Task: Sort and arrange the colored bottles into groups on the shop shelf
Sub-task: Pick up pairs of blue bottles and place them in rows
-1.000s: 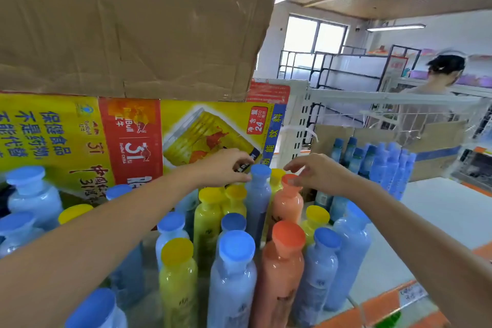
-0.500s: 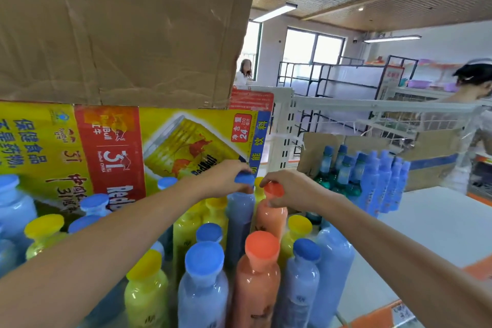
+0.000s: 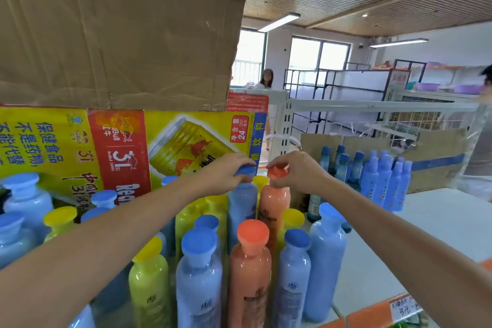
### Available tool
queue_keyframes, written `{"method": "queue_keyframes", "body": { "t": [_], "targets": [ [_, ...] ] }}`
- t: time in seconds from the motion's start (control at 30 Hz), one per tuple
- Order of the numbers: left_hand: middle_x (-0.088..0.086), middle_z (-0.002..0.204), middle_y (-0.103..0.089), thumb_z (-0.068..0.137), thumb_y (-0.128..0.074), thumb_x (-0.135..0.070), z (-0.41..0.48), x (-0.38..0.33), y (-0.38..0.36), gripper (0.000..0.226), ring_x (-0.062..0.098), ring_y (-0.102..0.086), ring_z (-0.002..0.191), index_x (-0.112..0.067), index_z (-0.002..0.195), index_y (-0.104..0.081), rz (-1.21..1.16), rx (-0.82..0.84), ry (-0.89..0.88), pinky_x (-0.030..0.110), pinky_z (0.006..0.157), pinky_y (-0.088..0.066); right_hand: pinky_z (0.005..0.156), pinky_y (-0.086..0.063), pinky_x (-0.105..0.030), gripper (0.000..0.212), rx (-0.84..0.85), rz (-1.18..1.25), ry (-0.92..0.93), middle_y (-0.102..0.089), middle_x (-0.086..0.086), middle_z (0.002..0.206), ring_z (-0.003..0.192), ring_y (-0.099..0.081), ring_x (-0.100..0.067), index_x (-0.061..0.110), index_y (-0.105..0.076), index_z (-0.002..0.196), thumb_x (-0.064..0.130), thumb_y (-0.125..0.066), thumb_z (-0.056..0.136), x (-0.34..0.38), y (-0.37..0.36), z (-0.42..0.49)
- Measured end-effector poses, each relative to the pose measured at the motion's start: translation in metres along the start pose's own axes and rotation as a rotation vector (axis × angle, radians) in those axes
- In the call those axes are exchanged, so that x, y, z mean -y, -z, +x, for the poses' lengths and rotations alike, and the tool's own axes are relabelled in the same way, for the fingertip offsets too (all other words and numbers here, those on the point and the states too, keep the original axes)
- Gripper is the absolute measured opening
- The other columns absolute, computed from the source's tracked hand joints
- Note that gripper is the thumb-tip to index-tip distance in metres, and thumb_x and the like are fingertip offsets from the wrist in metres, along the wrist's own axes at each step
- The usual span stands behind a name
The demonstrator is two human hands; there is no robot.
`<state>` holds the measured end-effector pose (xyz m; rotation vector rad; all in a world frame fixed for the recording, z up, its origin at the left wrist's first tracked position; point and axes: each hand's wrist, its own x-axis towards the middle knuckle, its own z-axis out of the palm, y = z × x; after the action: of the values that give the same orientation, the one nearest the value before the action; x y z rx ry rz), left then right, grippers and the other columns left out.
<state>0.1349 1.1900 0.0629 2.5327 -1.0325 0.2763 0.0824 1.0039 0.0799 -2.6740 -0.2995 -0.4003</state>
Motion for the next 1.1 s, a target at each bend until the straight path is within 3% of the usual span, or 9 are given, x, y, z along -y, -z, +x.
{"method": "queue_keyframes", "body": {
  "t": [0.1,0.4,0.53,0.6,0.7,0.83,0.9,1.0,1.1],
  "targets": [
    [0.009,0.13,-0.052,0.087,-0.06,-0.02,0.003,-0.006,0.014,0.044,0.021,-0.046,0.12,-0.009,0.128,-0.05,-0.032,-0.079,-0.021,0.019,0.095,-0.03,0.079,-0.045,-0.026,0.032,-0.095,0.072,0.029,-0.068,0.0,0.099,0.084,-0.056,-0.011,0.02,-0.07,0.102,0.018,-0.075,0.07,0.006,0.012,0.001],
    [0.01,0.118,-0.061,0.087,-0.06,-0.013,0.01,-0.021,0.083,0.031,0.014,-0.053,0.106,-0.005,0.116,-0.06,-0.124,-0.423,-0.065,0.01,0.08,-0.032,0.061,-0.037,-0.015,0.031,-0.252,0.123,0.156,-0.063,0.001,0.081,0.066,-0.049,-0.005,0.019,-0.07,0.103,0.013,-0.074,0.072,0.038,0.071,0.018],
    [0.007,0.113,-0.064,0.087,-0.06,-0.012,0.007,-0.03,0.122,0.028,0.007,-0.053,0.099,-0.004,0.114,-0.062,-0.121,-0.555,-0.098,0.004,0.078,-0.035,0.06,-0.038,-0.009,0.035,-0.311,0.147,0.231,-0.065,0.002,0.084,0.062,-0.052,0.008,0.016,-0.07,0.105,0.013,-0.077,0.07,0.055,0.098,0.026],
    [0.005,0.107,-0.064,0.086,-0.061,-0.012,0.004,-0.033,0.139,0.027,-0.003,-0.054,0.089,-0.004,0.111,-0.063,-0.15,-0.581,-0.124,0.001,0.078,-0.036,0.06,-0.038,-0.002,0.034,-0.318,0.176,0.28,-0.067,0.003,0.082,0.059,-0.053,0.015,0.015,-0.07,0.103,0.009,-0.077,0.07,0.065,0.109,0.032],
    [0.004,0.105,-0.066,0.086,-0.06,-0.019,-0.006,-0.035,0.162,0.025,-0.001,-0.057,0.09,-0.008,0.108,-0.064,-0.156,-0.585,-0.136,0.016,0.086,-0.044,0.077,-0.048,-0.018,0.033,-0.305,0.23,0.348,-0.071,-0.005,0.089,0.067,-0.058,0.005,0.017,-0.07,0.1,0.006,-0.076,0.07,0.083,0.121,0.038],
    [-0.004,0.096,-0.064,0.088,-0.059,-0.021,-0.026,-0.033,0.185,0.021,-0.003,-0.056,0.084,-0.01,0.104,-0.065,-0.084,-0.577,-0.103,0.013,0.079,-0.043,0.054,-0.039,-0.003,0.028,-0.277,0.263,0.413,-0.067,0.013,0.067,0.052,-0.054,0.012,0.019,-0.07,0.098,0.008,-0.075,0.073,0.108,0.126,0.047],
    [-0.006,0.093,-0.063,0.087,-0.06,-0.023,-0.039,-0.03,0.194,0.02,-0.003,-0.056,0.083,-0.012,0.103,-0.066,-0.056,-0.574,-0.085,0.014,0.079,-0.044,0.048,-0.035,-0.003,0.029,-0.264,0.264,0.457,-0.068,0.001,0.076,0.049,-0.051,0.011,0.016,-0.07,0.1,0.01,-0.075,0.073,0.122,0.123,0.05],
    [-0.008,0.092,-0.063,0.087,-0.06,-0.023,-0.064,-0.022,0.21,0.018,-0.001,-0.057,0.085,-0.015,0.102,-0.065,-0.015,-0.581,-0.034,0.02,0.084,-0.046,0.048,-0.038,-0.002,0.033,-0.221,0.278,0.512,-0.068,-0.005,0.084,0.049,-0.052,0.01,0.022,-0.067,0.104,0.011,-0.074,0.074,0.143,0.114,0.058],
    [-0.009,0.091,-0.063,0.088,-0.059,-0.022,-0.092,-0.012,0.228,0.017,-0.001,-0.057,0.085,-0.016,0.103,-0.065,0.025,-0.595,0.027,0.017,0.082,-0.046,0.06,-0.041,-0.003,0.033,-0.176,0.308,0.566,-0.069,-0.01,0.091,0.058,-0.054,0.009,0.022,-0.068,0.103,0.012,-0.076,0.072,0.165,0.1,0.071]
  ]
}}
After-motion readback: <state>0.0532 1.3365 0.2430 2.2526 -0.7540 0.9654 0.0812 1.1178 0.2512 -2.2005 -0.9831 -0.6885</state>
